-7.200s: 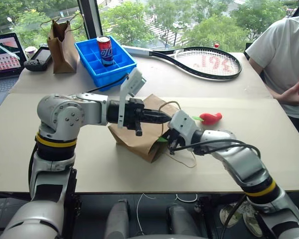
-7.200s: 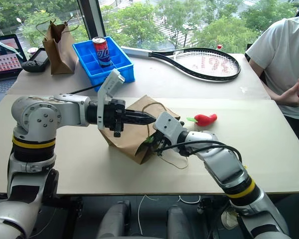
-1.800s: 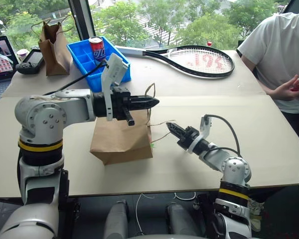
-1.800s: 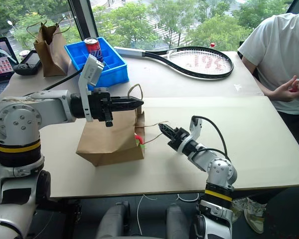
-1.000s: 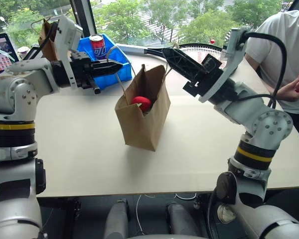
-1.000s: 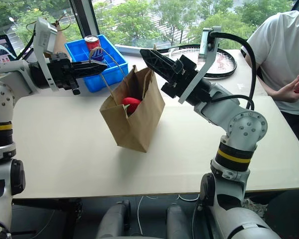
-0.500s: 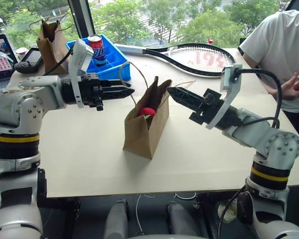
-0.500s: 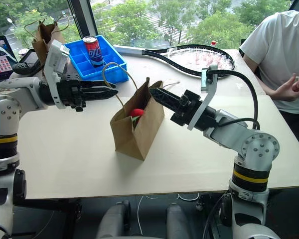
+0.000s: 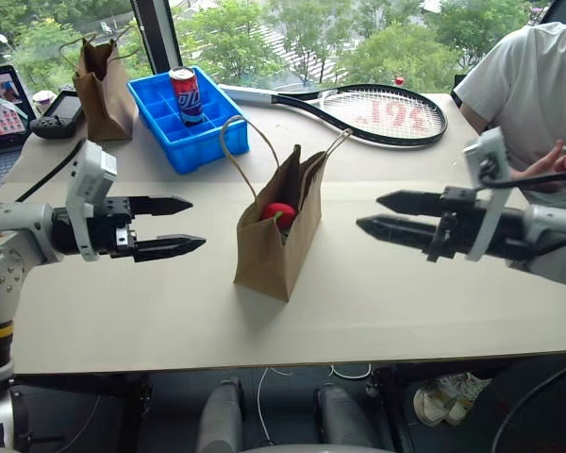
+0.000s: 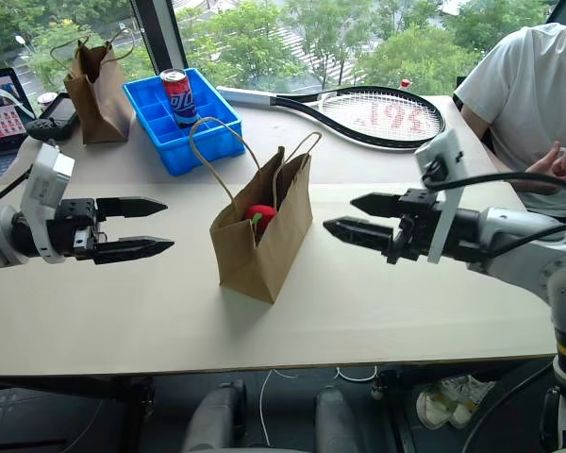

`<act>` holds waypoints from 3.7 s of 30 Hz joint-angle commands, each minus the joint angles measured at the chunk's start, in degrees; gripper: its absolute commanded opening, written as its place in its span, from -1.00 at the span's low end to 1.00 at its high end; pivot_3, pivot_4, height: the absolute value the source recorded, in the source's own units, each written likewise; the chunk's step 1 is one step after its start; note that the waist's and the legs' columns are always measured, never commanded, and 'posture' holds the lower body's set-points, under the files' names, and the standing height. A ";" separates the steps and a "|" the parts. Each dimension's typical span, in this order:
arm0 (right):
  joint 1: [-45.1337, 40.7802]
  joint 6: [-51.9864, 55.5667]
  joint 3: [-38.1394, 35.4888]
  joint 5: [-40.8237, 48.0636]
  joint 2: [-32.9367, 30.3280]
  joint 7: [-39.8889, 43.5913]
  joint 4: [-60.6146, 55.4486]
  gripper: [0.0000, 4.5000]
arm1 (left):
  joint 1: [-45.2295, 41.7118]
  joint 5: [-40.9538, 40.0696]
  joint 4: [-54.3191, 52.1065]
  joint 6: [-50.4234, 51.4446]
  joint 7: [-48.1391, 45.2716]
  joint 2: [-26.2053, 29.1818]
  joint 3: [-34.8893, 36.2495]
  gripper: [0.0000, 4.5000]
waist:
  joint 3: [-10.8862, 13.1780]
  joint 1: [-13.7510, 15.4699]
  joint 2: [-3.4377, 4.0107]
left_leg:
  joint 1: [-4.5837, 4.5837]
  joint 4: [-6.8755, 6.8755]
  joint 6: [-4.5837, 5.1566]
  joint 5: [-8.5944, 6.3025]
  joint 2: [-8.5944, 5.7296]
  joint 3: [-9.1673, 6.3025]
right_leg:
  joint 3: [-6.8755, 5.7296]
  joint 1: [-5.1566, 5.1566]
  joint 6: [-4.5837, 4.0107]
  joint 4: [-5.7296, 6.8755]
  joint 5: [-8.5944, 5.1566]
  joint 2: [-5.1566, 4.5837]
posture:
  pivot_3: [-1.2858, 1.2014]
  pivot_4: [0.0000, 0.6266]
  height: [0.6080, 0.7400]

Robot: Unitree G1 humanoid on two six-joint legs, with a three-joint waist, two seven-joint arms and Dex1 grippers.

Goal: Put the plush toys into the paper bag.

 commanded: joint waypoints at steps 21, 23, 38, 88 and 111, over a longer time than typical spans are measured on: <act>-3.94 -21.80 17.77 -38.63 23.60 7.79 7.58 -1.00 | 0.14 -3.44 -14.17 3.73 26.28 -18.41 -11.36 1.00 | 0.05 1.20 -0.09 | -0.15 0.38 0.20 0.13 -0.02 0.08 | 0.04 0.06 0.15 0.08 0.18 0.08 | 0.03 -0.52 1.00; -4.06 -21.94 18.18 -39.86 25.35 7.64 7.81 -1.00 | -0.64 -3.28 -14.08 3.94 27.40 -19.26 -12.38 1.00 | 0.05 1.16 -0.09 | -0.15 0.39 0.29 0.20 -0.02 0.07 | 0.04 0.07 0.16 0.08 0.19 0.09 | 0.03 -0.52 1.00; -2.46 -20.40 17.73 -42.95 32.97 5.43 6.84 -1.00 | -1.53 -1.20 -11.03 3.23 31.13 -22.22 -14.16 0.70 | 0.05 1.12 -0.08 | -0.13 0.37 0.22 0.16 -0.02 0.05 | 0.04 0.07 0.23 0.13 0.24 0.11 | 0.03 -0.52 1.00; 29.72 -9.99 -23.17 -36.42 1.88 15.31 -4.82 -1.00 | -22.85 7.82 29.28 -20.86 -24.28 -11.16 -22.04 0.55 | 0.05 1.74 -0.08 | -0.15 0.46 0.43 0.28 -0.09 0.01 | 0.08 0.15 0.47 0.10 -0.01 0.05 | 0.03 -0.52 1.00; 39.80 -22.83 -28.28 -26.97 11.43 24.79 -4.43 0.87 | 19.54 14.05 4.14 -14.43 11.13 -5.00 2.78 1.00 | 0.03 1.13 -0.09 | 0.37 0.26 -0.14 -0.09 0.05 0.23 | 0.01 0.16 0.39 -0.05 0.00 -0.11 | 0.03 -0.52 1.00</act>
